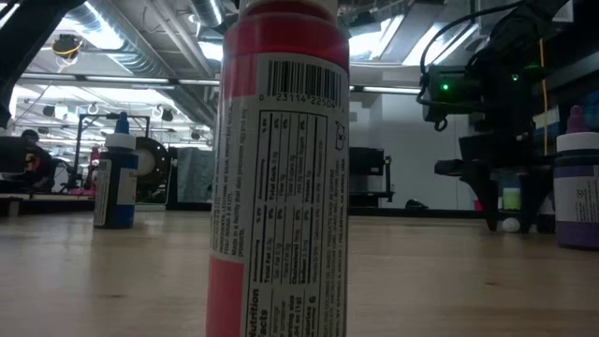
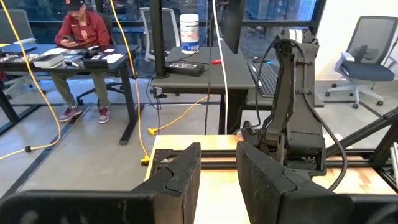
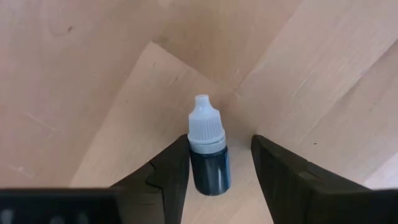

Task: Pick & Place food coloring
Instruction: Put the small blue food coloring bottle into the yellow bin

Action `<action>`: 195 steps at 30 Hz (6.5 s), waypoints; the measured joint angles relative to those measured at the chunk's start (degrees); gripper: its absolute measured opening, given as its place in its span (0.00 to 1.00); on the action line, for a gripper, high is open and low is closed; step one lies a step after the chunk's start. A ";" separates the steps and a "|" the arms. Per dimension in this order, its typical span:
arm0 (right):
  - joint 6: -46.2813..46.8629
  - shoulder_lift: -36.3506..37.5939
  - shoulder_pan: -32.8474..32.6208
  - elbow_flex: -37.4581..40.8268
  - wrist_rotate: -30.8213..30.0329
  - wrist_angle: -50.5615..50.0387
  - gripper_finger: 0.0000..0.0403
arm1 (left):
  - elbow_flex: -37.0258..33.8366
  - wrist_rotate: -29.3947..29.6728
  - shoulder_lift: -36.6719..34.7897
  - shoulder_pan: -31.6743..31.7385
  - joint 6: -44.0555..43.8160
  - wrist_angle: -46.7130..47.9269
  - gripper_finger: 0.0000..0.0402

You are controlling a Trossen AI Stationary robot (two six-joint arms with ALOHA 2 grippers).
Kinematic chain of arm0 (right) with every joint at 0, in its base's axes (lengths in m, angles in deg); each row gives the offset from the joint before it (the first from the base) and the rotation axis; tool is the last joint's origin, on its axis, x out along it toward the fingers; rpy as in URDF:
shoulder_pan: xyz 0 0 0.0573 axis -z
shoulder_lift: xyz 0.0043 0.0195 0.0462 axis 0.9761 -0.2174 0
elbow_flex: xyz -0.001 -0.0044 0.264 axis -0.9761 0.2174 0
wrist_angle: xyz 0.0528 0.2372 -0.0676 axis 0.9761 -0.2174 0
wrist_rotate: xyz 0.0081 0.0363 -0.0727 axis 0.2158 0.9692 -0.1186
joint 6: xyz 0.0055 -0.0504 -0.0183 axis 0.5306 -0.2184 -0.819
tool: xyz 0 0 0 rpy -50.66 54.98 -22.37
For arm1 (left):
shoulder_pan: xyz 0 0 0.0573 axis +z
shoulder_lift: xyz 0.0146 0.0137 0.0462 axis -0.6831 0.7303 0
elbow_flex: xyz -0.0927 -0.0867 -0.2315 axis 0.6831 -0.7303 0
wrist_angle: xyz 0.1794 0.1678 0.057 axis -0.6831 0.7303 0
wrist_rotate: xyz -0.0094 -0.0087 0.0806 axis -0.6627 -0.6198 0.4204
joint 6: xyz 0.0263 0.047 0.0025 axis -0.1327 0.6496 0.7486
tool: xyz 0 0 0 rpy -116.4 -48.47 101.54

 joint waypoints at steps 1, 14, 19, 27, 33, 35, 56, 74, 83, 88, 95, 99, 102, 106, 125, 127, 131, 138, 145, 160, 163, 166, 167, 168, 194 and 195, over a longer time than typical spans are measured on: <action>0.00 0.00 0.00 0.00 -0.18 -0.05 0.43 | 0.00 0.00 0.00 0.00 -0.01 0.00 0.25; 3.02 0.00 0.09 0.02 -1.20 -1.55 0.20 | 0.00 0.00 0.00 0.00 -0.02 0.24 0.25; 3.02 -0.10 0.10 -0.69 -1.19 -1.42 0.21 | 0.00 0.00 0.00 0.00 -0.17 0.24 0.25; 3.06 -0.22 0.14 -6.82 -3.70 -0.40 0.19 | 0.00 0.00 -0.05 0.13 -3.06 0.34 0.25; 4.39 -0.20 2.16 -12.97 -3.31 -0.23 0.20 | 0.00 0.04 -0.15 0.15 -2.17 2.94 0.25; 6.35 -0.13 4.07 -15.36 -3.29 -0.02 0.20 | 0.00 0.29 -0.16 -0.11 -0.16 5.17 0.25; 16.79 -0.04 17.76 -46.85 0.37 1.34 0.19 | 0.00 7.65 -0.02 -8.25 10.96 14.45 0.56; 16.28 -0.04 18.80 -48.52 3.82 4.49 0.20 | 0.00 17.89 4.41 -9.01 10.89 14.97 0.52; 15.85 -0.04 18.80 -48.52 5.15 4.47 0.20 | 0.00 17.66 5.84 -9.01 10.52 14.23 0.48; 14.93 -0.04 18.80 -48.52 5.15 4.57 0.19 | 0.00 17.56 5.71 -9.01 9.63 13.09 0.43; 13.82 -0.09 18.80 -48.52 5.15 5.35 0.20 | 0.00 17.55 5.60 -8.87 8.99 13.73 0.35; 13.70 -0.09 18.80 -48.51 5.15 5.59 0.20 | 0.02 17.65 5.60 -8.85 8.91 13.75 0.29; 13.70 -0.09 18.80 -48.52 5.15 5.77 0.19 | 0.02 17.79 5.55 -8.85 8.82 13.86 0.24; 13.77 -0.09 18.80 -48.50 5.11 6.32 0.22 | 0.02 18.02 5.49 -8.85 8.82 13.81 0.18; 13.33 0.05 18.80 -48.50 2.21 7.40 0.29 | 0.07 20.73 5.46 -8.44 9.02 13.77 0.15; 13.27 0.29 18.81 -48.50 2.09 7.47 0.29 | 0.07 20.62 5.46 -7.95 8.97 14.14 0.15; 12.45 1.15 18.98 -48.57 2.07 7.02 0.29 | 0.00 21.21 5.73 -6.74 8.95 15.76 0.15; 13.47 4.02 20.70 -48.57 2.60 2.68 0.29 | 0.00 21.76 5.40 -3.69 9.16 19.36 0.15; 15.40 11.28 24.36 -43.11 2.61 6.05 0.29 | 0.00 24.20 5.27 -0.71 10.39 27.01 0.15; 27.17 27.93 25.49 -14.13 5.15 42.03 0.29 | 0.00 27.19 9.70 2.54 12.67 33.47 0.15; 27.04 28.46 25.49 -13.42 5.17 43.18 0.29 | 0.00 27.13 11.53 2.94 13.24 35.22 0.15; 27.00 28.62 25.49 -13.42 5.15 43.78 0.29 | 0.00 27.15 13.27 3.06 14.50 37.23 0.15; 26.97 28.67 25.51 -13.42 5.15 44.12 0.29 | 0.00 27.15 13.90 3.06 14.95 38.15 0.15; 27.01 28.73 25.51 -13.42 5.15 44.65 0.29 | 0.00 27.15 14.52 3.06 15.31 38.72 0.15; 27.04 29.38 29.25 -13.48 20.02 45.73 0.29 | -1.65 27.45 23.49 5.03 18.51 39.03 0.15; 27.02 29.38 29.25 -13.48 20.08 45.73 0.29 | -2.34 27.45 23.50 5.03 18.54 39.17 0.15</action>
